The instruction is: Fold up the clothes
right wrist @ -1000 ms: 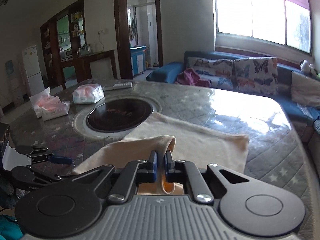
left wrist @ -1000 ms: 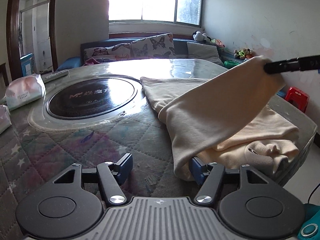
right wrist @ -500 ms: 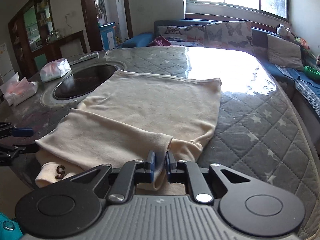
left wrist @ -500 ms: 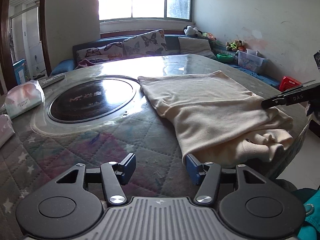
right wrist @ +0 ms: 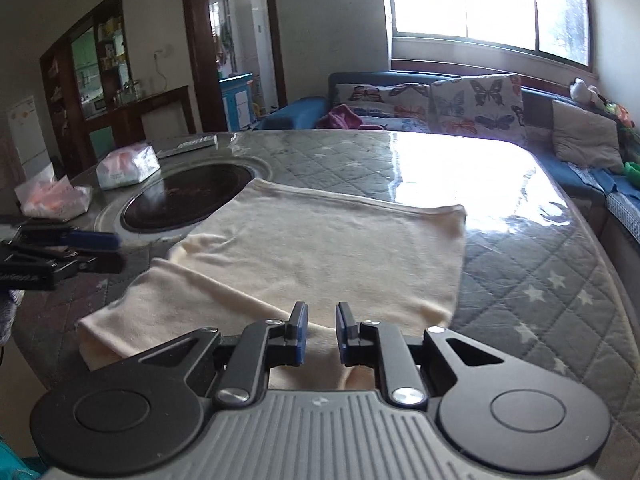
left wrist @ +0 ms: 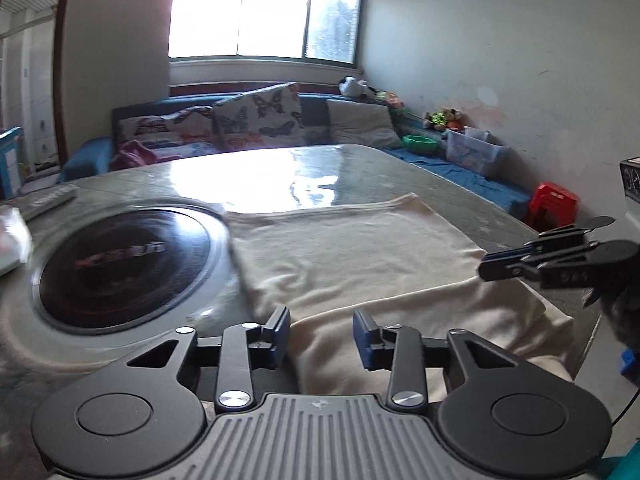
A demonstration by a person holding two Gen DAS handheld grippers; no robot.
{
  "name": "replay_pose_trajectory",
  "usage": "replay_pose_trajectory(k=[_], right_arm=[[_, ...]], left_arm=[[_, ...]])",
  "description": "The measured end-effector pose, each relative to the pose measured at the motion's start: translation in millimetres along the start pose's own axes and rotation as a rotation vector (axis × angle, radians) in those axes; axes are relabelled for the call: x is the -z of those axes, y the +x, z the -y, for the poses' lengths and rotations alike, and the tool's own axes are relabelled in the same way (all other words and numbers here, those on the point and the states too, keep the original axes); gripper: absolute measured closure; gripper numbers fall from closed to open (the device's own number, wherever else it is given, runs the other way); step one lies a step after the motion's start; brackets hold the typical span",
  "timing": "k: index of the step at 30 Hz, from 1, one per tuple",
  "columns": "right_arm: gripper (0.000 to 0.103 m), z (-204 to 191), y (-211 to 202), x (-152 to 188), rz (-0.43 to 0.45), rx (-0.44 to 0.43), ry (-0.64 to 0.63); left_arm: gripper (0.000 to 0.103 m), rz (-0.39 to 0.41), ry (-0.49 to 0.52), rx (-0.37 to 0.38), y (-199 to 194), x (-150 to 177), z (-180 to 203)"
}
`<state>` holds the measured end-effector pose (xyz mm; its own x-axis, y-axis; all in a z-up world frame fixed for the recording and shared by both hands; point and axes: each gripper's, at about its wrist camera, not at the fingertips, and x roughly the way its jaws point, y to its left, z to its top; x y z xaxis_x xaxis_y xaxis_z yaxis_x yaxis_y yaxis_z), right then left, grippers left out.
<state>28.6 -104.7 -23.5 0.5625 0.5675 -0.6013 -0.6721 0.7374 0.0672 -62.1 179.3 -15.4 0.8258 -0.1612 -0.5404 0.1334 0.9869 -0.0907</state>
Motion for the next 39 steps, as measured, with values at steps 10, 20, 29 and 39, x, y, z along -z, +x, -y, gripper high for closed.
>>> replay_pose_trajectory(k=[10,20,29,39], right_arm=[[0.089,8.2,-9.7,12.5,-0.014,-0.013,0.015],[0.089,3.0,-23.2,27.9,-0.044,-0.001,-0.019],[0.089,-7.2,-27.0,37.9,-0.058,-0.027,-0.062],[0.088,-8.6,-37.2,37.7,-0.055,-0.033,-0.058]], left_arm=[[0.077,-0.015,0.035,-0.001,15.4,4.9,2.7],[0.076,-0.031,0.121,-0.009,4.7,10.6,14.9],[0.063,-0.055,0.301,0.032,-39.3,32.4,39.1],[0.057,-0.014,0.507,0.115,-48.8,67.5,75.2]])
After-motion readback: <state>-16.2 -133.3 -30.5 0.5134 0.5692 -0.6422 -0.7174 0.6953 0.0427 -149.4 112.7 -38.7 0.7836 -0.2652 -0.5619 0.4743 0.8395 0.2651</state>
